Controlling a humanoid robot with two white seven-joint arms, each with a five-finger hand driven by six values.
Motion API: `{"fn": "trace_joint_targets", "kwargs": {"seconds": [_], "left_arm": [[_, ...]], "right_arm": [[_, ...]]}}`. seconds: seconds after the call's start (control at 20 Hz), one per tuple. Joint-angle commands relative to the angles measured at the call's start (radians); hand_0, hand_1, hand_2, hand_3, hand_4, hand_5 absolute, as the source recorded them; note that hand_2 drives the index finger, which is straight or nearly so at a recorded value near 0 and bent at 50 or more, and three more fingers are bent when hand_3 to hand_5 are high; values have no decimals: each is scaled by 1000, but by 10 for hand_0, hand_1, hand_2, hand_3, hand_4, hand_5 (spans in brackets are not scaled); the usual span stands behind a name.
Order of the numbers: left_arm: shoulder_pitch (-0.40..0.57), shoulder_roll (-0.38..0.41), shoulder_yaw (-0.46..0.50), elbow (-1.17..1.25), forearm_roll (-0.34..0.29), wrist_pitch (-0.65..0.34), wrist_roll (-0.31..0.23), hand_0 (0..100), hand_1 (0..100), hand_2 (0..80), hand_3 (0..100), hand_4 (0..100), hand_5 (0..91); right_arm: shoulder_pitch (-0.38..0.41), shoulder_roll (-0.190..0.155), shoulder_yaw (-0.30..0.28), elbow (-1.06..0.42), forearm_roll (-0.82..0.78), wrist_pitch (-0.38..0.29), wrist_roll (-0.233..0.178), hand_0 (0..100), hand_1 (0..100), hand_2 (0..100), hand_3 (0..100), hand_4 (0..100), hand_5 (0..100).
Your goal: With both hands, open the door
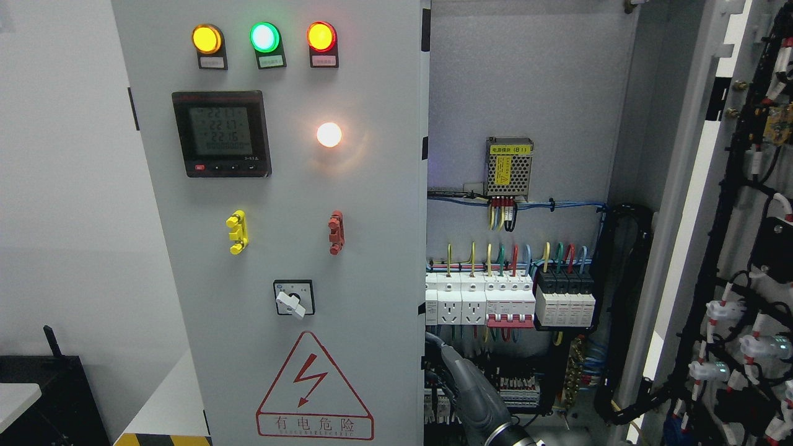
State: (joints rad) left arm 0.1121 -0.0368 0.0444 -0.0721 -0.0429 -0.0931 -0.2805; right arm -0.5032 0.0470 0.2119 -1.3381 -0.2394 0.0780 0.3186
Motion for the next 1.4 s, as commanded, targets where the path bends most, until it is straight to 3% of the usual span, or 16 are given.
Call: {"fn": "trace_joint_targets", "kwargs": {"seconds": [0.0,0.2,0.35,0.9,0.95,1.05,1.35], "left_arm": [[0,0,0,0,0,0,0,0,0,0,0,0,0],[0,0,-1,0,0,0,0,0,0,0,0,0,0],[0,0,0,0,0,0,0,0,0,0,0,0,0],[0,0,0,0,0,0,0,0,0,0,0,0,0],[0,0,0,0,0,0,0,0,0,0,0,0,0],[0,0,0,0,0,0,0,0,0,0,0,0,0],[0,0,0,0,0,0,0,0,0,0,0,0,0]], "right_arm": [[-8,-2,0,5,-5,2,11,383,0,0,0,0,0],[-9,-2,0,5,-5,3,13,383,0,0,0,0,0],[-9,-2,0,5,-5,3,46,383,0,0,0,0,0],[-12,-4,0,13,-41,5,56,383,0,0,0,0,0],[-12,-4,0,13,-41,5,60,383,0,0,0,0,0],[-14,-4,0,11,-41,5,109,383,0,0,0,0,0],[-21,-4,-2,13,-43,17,119,383,0,0,0,0,0]]}}
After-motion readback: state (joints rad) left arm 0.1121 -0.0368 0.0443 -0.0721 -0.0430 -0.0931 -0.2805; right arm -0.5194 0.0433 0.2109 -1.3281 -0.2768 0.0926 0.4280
